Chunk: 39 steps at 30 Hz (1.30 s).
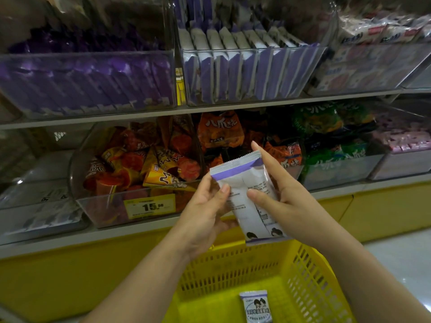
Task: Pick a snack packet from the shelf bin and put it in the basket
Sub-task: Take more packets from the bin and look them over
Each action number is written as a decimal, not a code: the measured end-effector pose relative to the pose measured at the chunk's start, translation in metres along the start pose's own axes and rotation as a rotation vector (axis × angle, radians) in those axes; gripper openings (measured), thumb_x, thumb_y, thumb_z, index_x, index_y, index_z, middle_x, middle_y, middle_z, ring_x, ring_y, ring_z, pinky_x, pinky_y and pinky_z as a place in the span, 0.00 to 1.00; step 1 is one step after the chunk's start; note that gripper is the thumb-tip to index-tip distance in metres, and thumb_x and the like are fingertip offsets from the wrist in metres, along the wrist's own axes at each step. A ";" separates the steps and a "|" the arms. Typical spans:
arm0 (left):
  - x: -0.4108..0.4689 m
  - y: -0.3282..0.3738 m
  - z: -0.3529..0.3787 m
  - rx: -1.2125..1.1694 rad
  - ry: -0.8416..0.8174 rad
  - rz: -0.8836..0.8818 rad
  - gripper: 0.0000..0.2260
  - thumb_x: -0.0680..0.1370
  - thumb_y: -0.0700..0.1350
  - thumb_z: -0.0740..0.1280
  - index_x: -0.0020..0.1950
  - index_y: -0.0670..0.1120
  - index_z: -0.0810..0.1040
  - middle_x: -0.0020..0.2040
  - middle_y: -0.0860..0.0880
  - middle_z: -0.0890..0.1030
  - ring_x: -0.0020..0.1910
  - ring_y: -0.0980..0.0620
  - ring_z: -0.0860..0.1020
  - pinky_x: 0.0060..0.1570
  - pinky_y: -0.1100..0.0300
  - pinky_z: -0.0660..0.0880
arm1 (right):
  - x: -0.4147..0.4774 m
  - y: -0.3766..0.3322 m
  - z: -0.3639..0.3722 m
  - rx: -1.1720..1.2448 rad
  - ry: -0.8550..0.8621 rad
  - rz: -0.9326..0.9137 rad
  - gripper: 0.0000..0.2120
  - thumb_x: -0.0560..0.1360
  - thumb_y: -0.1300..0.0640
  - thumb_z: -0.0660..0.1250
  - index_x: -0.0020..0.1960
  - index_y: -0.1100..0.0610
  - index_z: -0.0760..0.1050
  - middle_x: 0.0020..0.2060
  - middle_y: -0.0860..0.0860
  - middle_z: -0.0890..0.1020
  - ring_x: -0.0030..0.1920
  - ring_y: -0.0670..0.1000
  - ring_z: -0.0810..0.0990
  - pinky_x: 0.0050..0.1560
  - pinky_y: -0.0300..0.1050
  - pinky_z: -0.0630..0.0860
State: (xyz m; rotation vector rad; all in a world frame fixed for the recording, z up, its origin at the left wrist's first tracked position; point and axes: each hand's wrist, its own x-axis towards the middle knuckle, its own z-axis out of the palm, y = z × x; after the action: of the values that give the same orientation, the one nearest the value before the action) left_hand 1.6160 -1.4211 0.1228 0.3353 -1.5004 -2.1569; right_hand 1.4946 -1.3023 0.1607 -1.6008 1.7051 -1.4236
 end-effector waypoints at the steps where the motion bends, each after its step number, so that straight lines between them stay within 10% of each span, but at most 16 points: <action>1: 0.001 0.000 -0.001 -0.022 -0.006 -0.013 0.16 0.76 0.49 0.63 0.64 0.55 0.73 0.59 0.50 0.82 0.56 0.48 0.82 0.51 0.44 0.80 | 0.001 -0.002 -0.001 -0.019 -0.007 0.009 0.36 0.77 0.53 0.65 0.69 0.23 0.49 0.69 0.38 0.70 0.65 0.41 0.74 0.64 0.49 0.75; 8: 0.011 0.009 -0.014 -0.373 0.107 -0.035 0.19 0.74 0.47 0.63 0.65 0.48 0.73 0.61 0.40 0.80 0.58 0.40 0.81 0.44 0.40 0.80 | -0.007 -0.003 -0.011 0.101 0.093 0.091 0.38 0.66 0.49 0.72 0.72 0.39 0.60 0.52 0.38 0.83 0.52 0.42 0.83 0.48 0.37 0.80; 17: 0.015 0.011 -0.025 -0.388 0.200 -0.017 0.17 0.74 0.48 0.65 0.62 0.48 0.74 0.59 0.41 0.81 0.55 0.42 0.82 0.40 0.46 0.81 | -0.007 0.009 -0.007 0.374 0.339 0.174 0.01 0.75 0.63 0.67 0.46 0.59 0.76 0.40 0.55 0.86 0.40 0.53 0.86 0.39 0.39 0.81; 32: 0.014 0.011 -0.021 0.125 0.361 0.165 0.31 0.57 0.60 0.75 0.55 0.51 0.71 0.50 0.46 0.84 0.42 0.49 0.85 0.35 0.62 0.79 | -0.004 0.032 0.002 0.776 0.355 0.525 0.10 0.81 0.58 0.60 0.58 0.60 0.75 0.44 0.56 0.86 0.38 0.52 0.85 0.34 0.42 0.81; 39: 0.017 0.008 -0.024 0.144 0.365 0.134 0.26 0.63 0.56 0.74 0.57 0.51 0.72 0.49 0.52 0.85 0.44 0.53 0.85 0.36 0.63 0.79 | -0.003 0.033 0.003 0.637 0.309 0.493 0.12 0.79 0.50 0.62 0.56 0.57 0.77 0.49 0.56 0.85 0.45 0.55 0.84 0.48 0.51 0.81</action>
State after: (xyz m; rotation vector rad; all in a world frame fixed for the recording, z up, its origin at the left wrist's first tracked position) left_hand 1.6150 -1.4513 0.1221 0.6229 -1.4235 -1.7733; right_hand 1.4814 -1.3072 0.1300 -0.6006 1.4334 -1.7518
